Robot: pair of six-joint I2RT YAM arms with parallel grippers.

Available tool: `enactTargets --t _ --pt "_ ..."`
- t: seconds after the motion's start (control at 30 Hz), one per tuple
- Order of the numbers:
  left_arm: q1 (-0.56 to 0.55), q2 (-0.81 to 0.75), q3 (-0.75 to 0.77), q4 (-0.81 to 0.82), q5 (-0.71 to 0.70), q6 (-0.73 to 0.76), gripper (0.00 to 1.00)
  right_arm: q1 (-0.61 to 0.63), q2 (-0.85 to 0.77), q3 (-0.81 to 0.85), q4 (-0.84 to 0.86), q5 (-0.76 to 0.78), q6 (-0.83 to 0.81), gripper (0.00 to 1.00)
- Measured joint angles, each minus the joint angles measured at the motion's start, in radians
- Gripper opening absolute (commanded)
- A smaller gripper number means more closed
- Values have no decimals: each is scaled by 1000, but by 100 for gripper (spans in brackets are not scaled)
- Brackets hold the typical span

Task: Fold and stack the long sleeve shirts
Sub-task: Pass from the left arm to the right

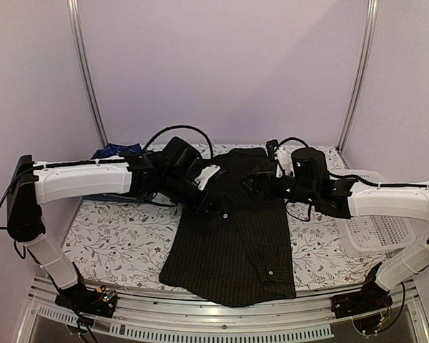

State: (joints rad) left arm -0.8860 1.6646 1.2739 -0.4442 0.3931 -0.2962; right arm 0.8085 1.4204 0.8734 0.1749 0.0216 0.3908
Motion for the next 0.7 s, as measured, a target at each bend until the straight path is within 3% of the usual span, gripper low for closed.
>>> enactTargets --t 0.33,0.7 --pt "-173 160 94 -110 14 79 0 -32 -104 -108 -72 70 90 99" --pt "-188 186 118 -86 -2 105 0 -33 -175 -211 -109 -67 146 91"
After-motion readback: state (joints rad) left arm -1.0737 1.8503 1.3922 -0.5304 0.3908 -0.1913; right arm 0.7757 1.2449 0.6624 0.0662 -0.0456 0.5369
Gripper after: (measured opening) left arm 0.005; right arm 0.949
